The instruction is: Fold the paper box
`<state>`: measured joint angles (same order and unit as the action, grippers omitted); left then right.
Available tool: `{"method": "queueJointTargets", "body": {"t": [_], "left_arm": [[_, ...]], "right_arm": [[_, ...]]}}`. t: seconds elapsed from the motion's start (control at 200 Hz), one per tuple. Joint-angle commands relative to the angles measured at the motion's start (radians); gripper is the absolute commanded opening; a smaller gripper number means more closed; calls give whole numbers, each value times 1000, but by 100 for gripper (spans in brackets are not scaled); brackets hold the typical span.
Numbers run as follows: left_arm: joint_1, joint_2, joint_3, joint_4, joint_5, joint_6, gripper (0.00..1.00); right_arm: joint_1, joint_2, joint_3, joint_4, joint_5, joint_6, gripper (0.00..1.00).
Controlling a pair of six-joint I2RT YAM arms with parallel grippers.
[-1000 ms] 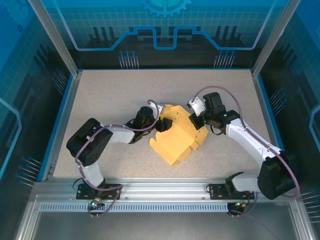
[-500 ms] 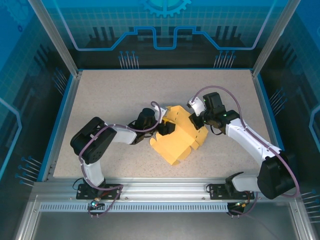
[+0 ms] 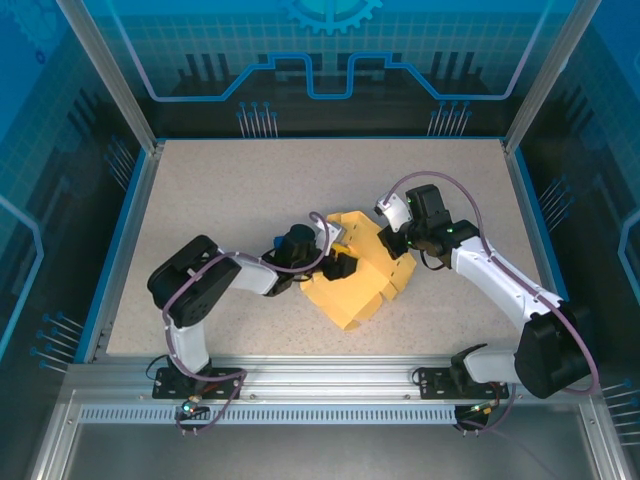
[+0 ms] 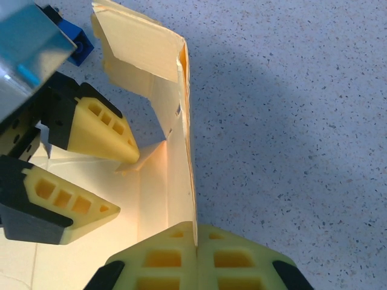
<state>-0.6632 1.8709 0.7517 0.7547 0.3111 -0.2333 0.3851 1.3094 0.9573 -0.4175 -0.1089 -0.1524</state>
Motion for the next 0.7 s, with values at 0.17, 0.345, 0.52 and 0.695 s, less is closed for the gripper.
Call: {"method": "queueJointTargets", "body": {"t": [0.17, 0.345, 0.52, 0.695], "left_arm": [[-10, 32, -21, 95, 10, -3, 59], [10, -45, -63, 101, -4, 1, 60], [61, -157, -103, 88, 10, -9, 62], [103, -235, -68, -12, 29, 0, 64]], "right_arm": [[-15, 6, -15, 47, -17, 21, 2], [-14, 3, -13, 40, -5, 7, 2], [-8, -6, -23, 45, -6, -7, 2], [1, -6, -24, 47, -5, -10, 2]]}}
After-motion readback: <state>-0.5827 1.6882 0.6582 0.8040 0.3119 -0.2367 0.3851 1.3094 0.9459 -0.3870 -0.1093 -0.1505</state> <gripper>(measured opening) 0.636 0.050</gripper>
